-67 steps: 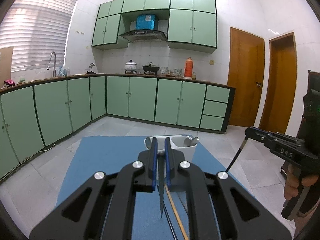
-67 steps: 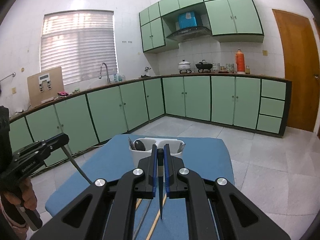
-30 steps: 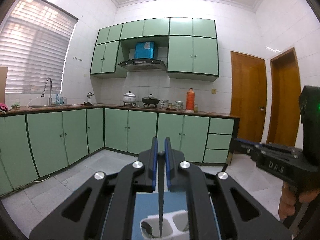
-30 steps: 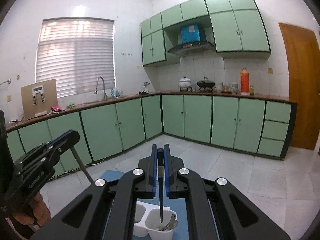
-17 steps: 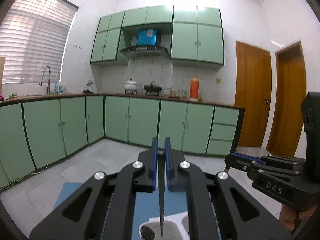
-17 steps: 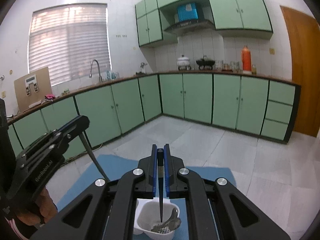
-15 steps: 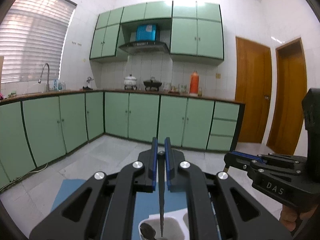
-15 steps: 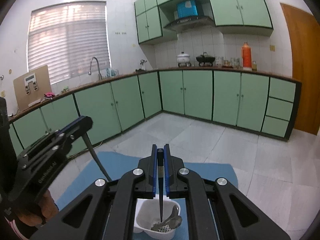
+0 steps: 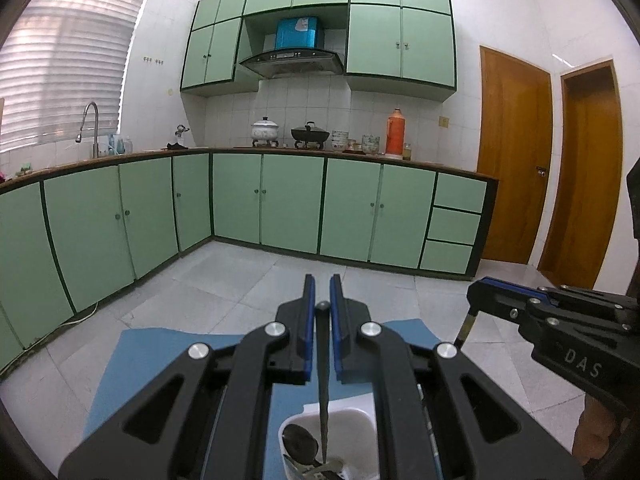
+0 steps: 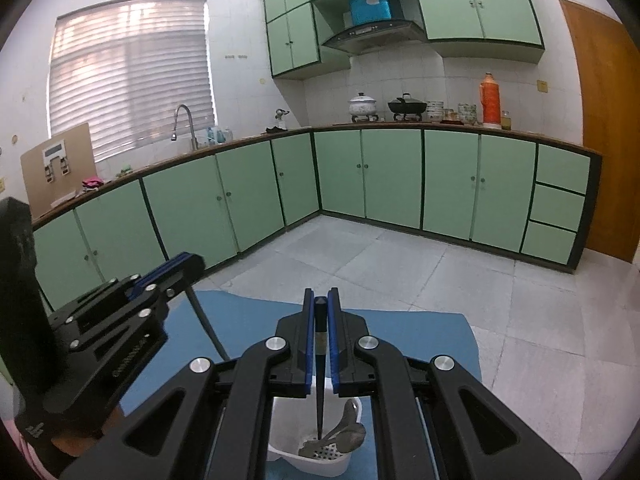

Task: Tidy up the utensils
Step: 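Lower both chopsticks into the holder and open both tools, then withdraw both open tools back toward the remaining chopsticks, then close the right tool on a wooden chopstick while the left tool grasps a gold-banded black chopstick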

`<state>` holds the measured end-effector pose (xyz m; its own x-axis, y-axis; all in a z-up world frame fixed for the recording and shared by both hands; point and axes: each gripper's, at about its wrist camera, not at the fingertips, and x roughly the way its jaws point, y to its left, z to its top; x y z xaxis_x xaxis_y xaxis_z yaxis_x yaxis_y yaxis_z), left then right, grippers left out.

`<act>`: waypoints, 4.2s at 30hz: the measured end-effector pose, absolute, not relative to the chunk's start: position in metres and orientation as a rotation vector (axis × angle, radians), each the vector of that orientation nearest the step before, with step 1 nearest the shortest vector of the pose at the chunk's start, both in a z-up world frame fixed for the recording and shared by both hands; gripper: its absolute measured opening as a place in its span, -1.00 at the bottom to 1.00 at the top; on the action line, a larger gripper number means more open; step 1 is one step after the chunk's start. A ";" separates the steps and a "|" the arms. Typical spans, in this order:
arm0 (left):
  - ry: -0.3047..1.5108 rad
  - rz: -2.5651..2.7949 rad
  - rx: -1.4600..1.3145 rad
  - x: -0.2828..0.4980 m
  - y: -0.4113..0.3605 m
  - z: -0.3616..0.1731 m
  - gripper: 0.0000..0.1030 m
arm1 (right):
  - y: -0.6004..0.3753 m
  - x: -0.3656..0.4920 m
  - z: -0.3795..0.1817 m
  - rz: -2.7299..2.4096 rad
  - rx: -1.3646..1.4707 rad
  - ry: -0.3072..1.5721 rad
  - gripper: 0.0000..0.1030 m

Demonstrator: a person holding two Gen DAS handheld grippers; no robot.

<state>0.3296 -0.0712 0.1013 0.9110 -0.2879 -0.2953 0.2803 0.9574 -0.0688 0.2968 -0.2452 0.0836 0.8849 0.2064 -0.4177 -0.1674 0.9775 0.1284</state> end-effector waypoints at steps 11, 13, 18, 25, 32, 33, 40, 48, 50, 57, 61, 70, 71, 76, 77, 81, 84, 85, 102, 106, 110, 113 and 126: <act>0.296 -0.274 -0.045 0.318 -0.055 0.105 -0.16 | -0.254 0.291 0.084 0.153 0.083 0.450 -0.67; 0.290 -0.267 -0.045 0.315 -0.052 0.105 -0.11 | -0.258 0.287 0.082 0.140 0.086 0.448 -0.53; 0.265 -0.262 -0.045 0.300 -0.045 0.106 0.03 | -0.267 0.278 0.081 0.126 0.088 0.444 -0.52; 0.225 -0.240 -0.032 0.277 -0.037 0.109 0.13 | -0.270 0.261 0.080 0.103 0.073 0.431 -0.41; 0.198 -0.216 -0.044 0.236 -0.023 0.110 0.35 | -0.265 0.220 0.079 0.071 0.045 0.364 -0.29; 0.198 -0.213 -0.038 0.229 -0.021 0.109 0.40 | -0.263 0.212 0.076 0.067 0.043 0.354 -0.25; 0.216 -0.215 -0.030 0.167 -0.007 0.068 0.76 | -0.252 0.149 0.040 0.034 0.039 0.299 0.25; 0.322 -0.191 -0.060 0.126 0.014 0.013 0.82 | -0.248 0.098 -0.017 0.000 0.091 0.356 0.49; 0.339 -0.181 -0.052 0.119 0.018 0.003 0.82 | -0.246 0.090 -0.029 -0.012 0.093 0.373 0.52; 0.382 -0.173 -0.023 0.092 0.020 -0.030 0.82 | -0.234 0.065 -0.067 -0.032 0.112 0.403 0.52; 0.374 -0.167 0.026 0.075 0.015 -0.048 0.82 | -0.222 0.049 -0.090 -0.064 0.080 0.389 0.52; 0.351 -0.164 0.047 0.050 0.004 -0.076 0.82 | -0.201 0.026 -0.124 -0.047 0.081 0.373 0.41; 0.345 -0.163 0.048 0.047 0.004 -0.079 0.82 | -0.199 0.025 -0.126 -0.044 0.078 0.366 0.37; 0.350 -0.160 0.043 0.040 0.009 -0.088 0.82 | -0.188 0.017 -0.137 -0.039 0.052 0.352 0.07; 0.352 -0.159 0.043 0.040 0.009 -0.089 0.82 | -0.186 0.018 -0.137 -0.037 0.051 0.352 0.01; 0.359 -0.156 0.041 0.040 0.012 -0.090 0.82 | -0.179 0.013 -0.145 -0.041 0.028 0.342 -0.17; 0.356 -0.160 0.040 0.038 0.011 -0.091 0.82 | -0.176 0.013 -0.146 -0.041 0.026 0.342 -0.32; 0.357 -0.162 0.041 0.038 0.011 -0.091 0.82 | -0.175 0.014 -0.146 -0.043 0.024 0.341 -0.37; 0.358 -0.183 0.021 0.029 0.002 -0.093 0.82 | -0.168 0.008 -0.152 -0.056 0.015 0.315 -0.87; 0.368 -0.199 0.019 0.027 -0.002 -0.096 0.82 | -0.176 0.006 -0.149 -0.085 0.036 0.311 -0.87; 0.381 -0.216 0.017 0.024 -0.010 -0.100 0.81 | -0.180 0.005 -0.151 -0.097 0.034 0.321 -0.87; 0.387 -0.227 0.023 0.023 -0.017 -0.104 0.80 | -0.181 0.005 -0.152 -0.097 0.031 0.325 -0.87; 0.429 -0.233 0.040 0.030 -0.031 -0.111 0.02 | -0.182 0.002 -0.151 -0.094 0.036 0.323 -0.87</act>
